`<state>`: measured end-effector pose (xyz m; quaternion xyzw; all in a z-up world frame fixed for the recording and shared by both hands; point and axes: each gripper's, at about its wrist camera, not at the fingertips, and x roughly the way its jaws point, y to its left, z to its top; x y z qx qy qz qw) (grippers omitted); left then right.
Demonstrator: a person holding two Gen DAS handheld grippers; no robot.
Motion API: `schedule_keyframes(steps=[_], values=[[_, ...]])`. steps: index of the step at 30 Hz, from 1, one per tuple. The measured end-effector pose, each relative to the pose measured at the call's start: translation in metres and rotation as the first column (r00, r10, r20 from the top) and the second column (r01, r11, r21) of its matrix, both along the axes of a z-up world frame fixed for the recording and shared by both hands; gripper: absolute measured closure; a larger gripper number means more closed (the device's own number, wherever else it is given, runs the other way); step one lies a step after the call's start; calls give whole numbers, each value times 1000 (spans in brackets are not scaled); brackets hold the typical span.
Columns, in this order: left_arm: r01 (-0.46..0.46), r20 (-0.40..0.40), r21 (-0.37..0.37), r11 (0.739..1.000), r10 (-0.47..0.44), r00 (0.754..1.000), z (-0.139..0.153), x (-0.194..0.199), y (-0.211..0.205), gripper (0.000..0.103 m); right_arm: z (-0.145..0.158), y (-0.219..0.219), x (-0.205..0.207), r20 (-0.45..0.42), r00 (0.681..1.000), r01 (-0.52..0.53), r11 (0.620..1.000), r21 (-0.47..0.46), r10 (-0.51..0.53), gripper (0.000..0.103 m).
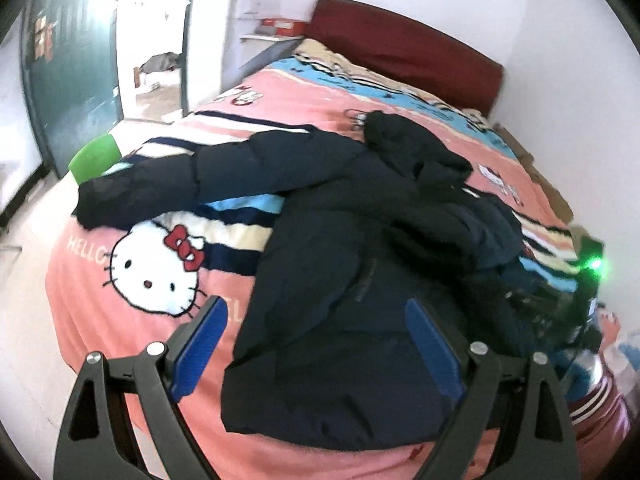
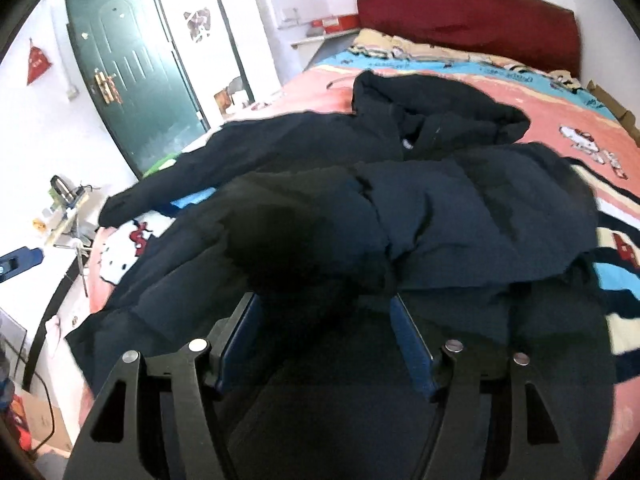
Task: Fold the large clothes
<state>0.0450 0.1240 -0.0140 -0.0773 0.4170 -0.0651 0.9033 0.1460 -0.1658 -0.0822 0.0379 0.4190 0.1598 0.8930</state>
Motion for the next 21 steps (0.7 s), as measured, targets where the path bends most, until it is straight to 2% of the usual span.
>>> schedule_keyframes(steps=[5, 10, 15, 21], values=[[76, -1, 64, 995, -77, 997, 10, 17, -39, 12, 35, -53, -21, 73, 992, 108, 994, -5, -107, 37], [150, 11, 107, 983, -152, 988, 19, 58, -98, 12, 64, -112, -13, 124, 966, 231, 973, -26, -226, 30], [189, -4, 120, 975, -190, 982, 13, 115, -157, 12, 76, -155, 26, 142, 947, 294, 956, -21, -288, 30], [206, -47, 99, 974, -202, 978, -23, 182, -221, 12, 54, -175, 100, 110, 948, 304, 952, -29, -300, 30]])
